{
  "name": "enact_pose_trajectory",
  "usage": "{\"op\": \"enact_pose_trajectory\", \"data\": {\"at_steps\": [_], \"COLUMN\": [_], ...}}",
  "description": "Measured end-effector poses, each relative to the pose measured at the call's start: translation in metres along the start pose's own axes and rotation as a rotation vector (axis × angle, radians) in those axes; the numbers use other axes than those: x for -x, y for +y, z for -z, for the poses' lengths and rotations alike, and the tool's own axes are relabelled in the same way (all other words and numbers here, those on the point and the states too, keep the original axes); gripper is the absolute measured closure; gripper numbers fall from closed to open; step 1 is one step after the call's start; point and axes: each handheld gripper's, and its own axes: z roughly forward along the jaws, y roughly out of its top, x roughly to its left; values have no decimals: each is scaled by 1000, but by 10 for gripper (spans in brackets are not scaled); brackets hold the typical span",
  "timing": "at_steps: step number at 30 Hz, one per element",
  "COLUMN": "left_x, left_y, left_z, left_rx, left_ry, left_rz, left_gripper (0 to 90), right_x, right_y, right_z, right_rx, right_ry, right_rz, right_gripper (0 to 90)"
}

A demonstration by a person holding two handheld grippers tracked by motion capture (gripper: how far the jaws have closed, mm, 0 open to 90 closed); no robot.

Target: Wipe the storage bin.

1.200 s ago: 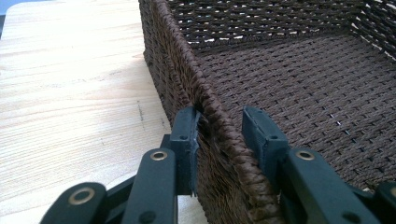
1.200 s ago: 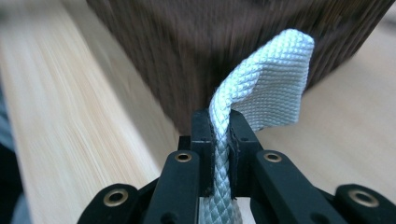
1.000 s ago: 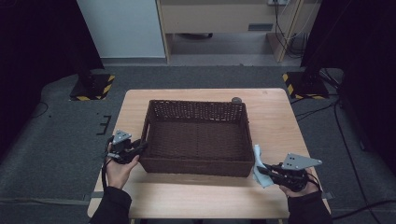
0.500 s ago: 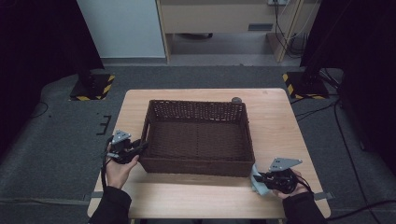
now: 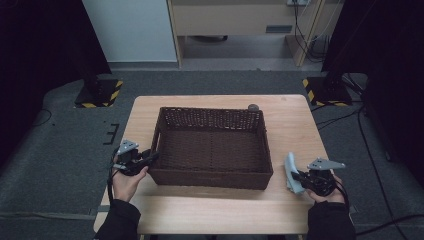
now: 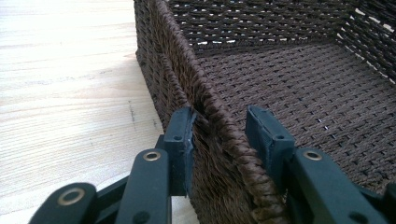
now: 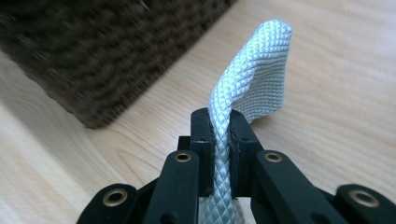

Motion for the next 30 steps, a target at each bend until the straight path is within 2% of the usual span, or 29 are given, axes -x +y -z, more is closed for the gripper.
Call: {"op": "enact_pose_trajectory", "data": {"at_steps": [6,8,11,13,17,23,30], "left_x": [-1,-1,-1,-1,-2,-2,-1], "left_y": [0,-1,-1,0,0,0,2], "left_z": [0,0,0,0,0,-1,-1], "left_rx": [4,6,6,5,3,1,-13], "left_ry": [-9,-11,-10,-10,-17,-18,-9], "left_rz": [-1,1,1,0,5,-1,-19], "left_gripper": [611,611,611,611,606,610,615], "right_x": [8,9,8,7,7,9,-8], "right_y": [-7,-8,-8,-6,-2,12,36], "right_z": [-16,-18,-18,-17,-8,6,10], "right_rx": [-84,-88,-86,-68,5,122,192], "right_ry": [-29,-30,-35,-49,-75,-98,-50], "right_rz": [-29,-37,-18,-9,-14,-39,-48], "right_gripper": [818,802,760,710,595,538,531]}}
